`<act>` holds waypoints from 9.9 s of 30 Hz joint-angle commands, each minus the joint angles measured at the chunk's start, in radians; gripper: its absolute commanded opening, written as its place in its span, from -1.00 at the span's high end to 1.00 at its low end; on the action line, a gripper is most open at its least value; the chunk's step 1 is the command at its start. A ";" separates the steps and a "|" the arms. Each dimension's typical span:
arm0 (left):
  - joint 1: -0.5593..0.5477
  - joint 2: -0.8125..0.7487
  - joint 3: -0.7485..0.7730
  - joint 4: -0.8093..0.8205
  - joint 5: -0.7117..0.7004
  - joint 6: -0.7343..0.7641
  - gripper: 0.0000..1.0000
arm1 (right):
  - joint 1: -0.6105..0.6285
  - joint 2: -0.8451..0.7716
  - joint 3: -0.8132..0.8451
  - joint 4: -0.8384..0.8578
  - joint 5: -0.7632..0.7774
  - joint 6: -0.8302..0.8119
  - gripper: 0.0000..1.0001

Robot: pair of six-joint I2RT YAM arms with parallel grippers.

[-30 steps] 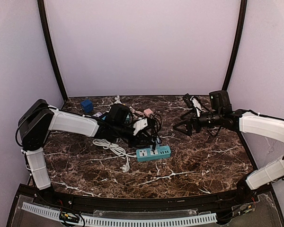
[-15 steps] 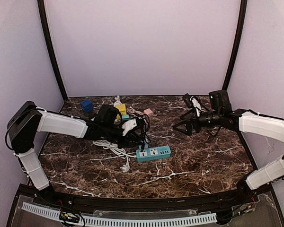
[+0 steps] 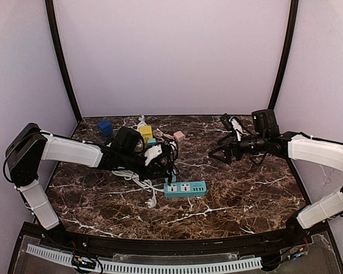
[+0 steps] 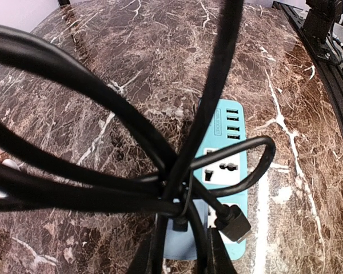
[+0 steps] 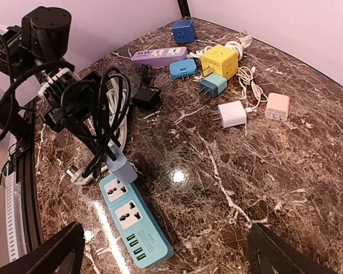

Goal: Insert the plug
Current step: Insert the plug into the socket, then pick up the plug from the center of the board, then adjust the socket at the center of the board.

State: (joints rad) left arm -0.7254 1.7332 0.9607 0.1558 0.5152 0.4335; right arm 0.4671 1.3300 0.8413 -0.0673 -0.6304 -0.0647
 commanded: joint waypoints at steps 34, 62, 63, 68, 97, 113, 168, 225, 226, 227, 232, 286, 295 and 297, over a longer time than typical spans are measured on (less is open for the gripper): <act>-0.022 -0.022 -0.078 0.053 0.022 0.071 0.99 | -0.001 -0.057 -0.036 0.027 0.016 0.044 -0.97; -0.048 0.058 -0.123 -0.131 -0.054 0.214 0.99 | 0.003 -0.082 -0.046 0.023 0.027 0.055 -0.97; -0.049 0.057 -0.117 -0.116 -0.049 0.201 0.88 | 0.003 -0.081 -0.043 0.023 0.025 0.055 -0.97; -0.044 0.005 -0.065 -0.070 -0.052 0.153 -0.92 | 0.008 -0.084 -0.039 0.017 0.028 0.058 -0.97; 0.383 -0.234 0.126 -0.377 -0.231 -0.429 -0.91 | 0.008 0.079 0.321 -0.051 0.413 0.288 -0.97; 0.309 0.331 0.842 -0.565 -0.615 -0.841 -0.97 | -0.036 0.483 0.636 -0.495 0.679 0.543 -0.97; 0.258 0.212 0.681 -0.045 -0.277 -0.152 0.99 | -0.054 0.450 1.061 -0.627 0.248 0.279 -0.97; 0.138 -0.099 0.396 0.190 0.714 -0.298 0.99 | 0.384 0.404 1.034 -0.539 0.129 -0.076 -0.45; 0.138 -0.099 0.396 0.188 0.713 -0.297 0.99 | 0.384 0.408 1.038 -0.549 0.126 -0.075 -0.44; 0.137 -0.099 0.394 0.186 0.713 -0.296 0.99 | 0.384 0.411 1.044 -0.555 0.127 -0.072 -0.43; 0.134 -0.100 0.392 0.182 0.711 -0.289 0.99 | 0.385 0.415 1.057 -0.556 0.143 -0.035 0.25; -0.097 -0.147 -0.333 0.245 -0.030 0.071 -0.46 | 0.588 0.239 0.409 -0.648 0.885 1.244 1.00; -0.098 -0.215 -0.480 0.475 -0.277 -0.226 -0.35 | 0.595 0.125 0.369 -0.607 0.903 1.088 1.00; -0.098 -0.208 -0.478 0.462 -0.261 -0.249 -0.34 | 0.596 0.100 0.350 -0.596 0.883 1.051 1.00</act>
State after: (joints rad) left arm -0.8223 1.5433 0.5095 0.5148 0.3424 0.3271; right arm 1.0531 1.4918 1.2224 -0.7238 0.2550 1.0885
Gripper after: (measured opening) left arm 0.672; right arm 0.614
